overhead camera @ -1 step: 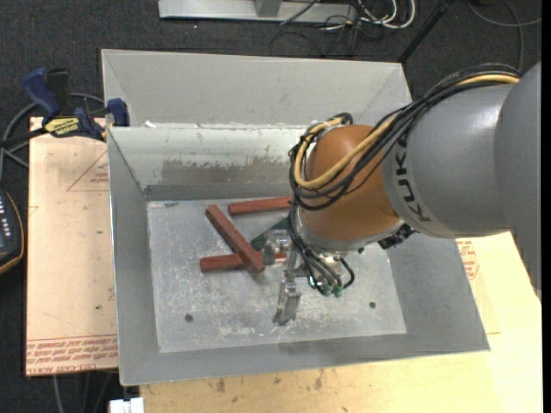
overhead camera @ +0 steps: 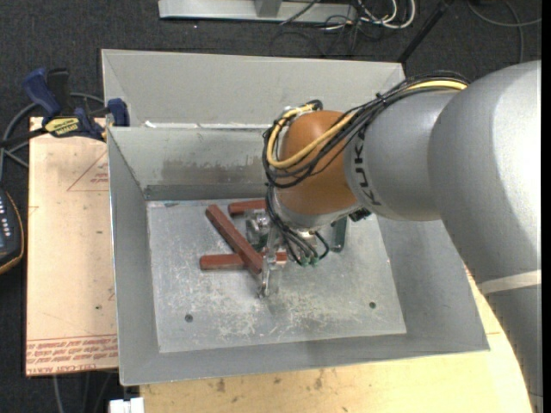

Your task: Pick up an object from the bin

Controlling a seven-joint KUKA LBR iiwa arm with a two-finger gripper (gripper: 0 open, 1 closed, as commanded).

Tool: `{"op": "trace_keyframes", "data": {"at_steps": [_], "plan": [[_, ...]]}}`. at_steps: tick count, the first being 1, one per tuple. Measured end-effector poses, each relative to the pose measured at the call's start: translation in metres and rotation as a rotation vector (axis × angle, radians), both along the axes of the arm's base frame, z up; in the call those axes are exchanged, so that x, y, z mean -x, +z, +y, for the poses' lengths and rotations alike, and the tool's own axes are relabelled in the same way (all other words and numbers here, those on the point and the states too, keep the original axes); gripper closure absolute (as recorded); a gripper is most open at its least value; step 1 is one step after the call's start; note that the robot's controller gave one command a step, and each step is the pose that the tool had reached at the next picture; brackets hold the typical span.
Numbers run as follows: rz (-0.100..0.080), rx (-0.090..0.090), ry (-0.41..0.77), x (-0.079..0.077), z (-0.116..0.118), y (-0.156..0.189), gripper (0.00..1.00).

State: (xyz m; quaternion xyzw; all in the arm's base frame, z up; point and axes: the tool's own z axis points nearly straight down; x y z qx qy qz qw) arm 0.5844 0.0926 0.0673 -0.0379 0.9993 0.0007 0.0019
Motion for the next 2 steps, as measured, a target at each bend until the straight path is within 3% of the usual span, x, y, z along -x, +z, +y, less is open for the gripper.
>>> {"op": "trace_keyframes", "data": {"at_steps": [1, 2], "plan": [[0.001, 0.000, -0.001, 0.000, 0.000, 0.006, 1.00], [-0.008, 0.000, 0.107, 0.013, -0.005, 0.180, 1.00]]}}
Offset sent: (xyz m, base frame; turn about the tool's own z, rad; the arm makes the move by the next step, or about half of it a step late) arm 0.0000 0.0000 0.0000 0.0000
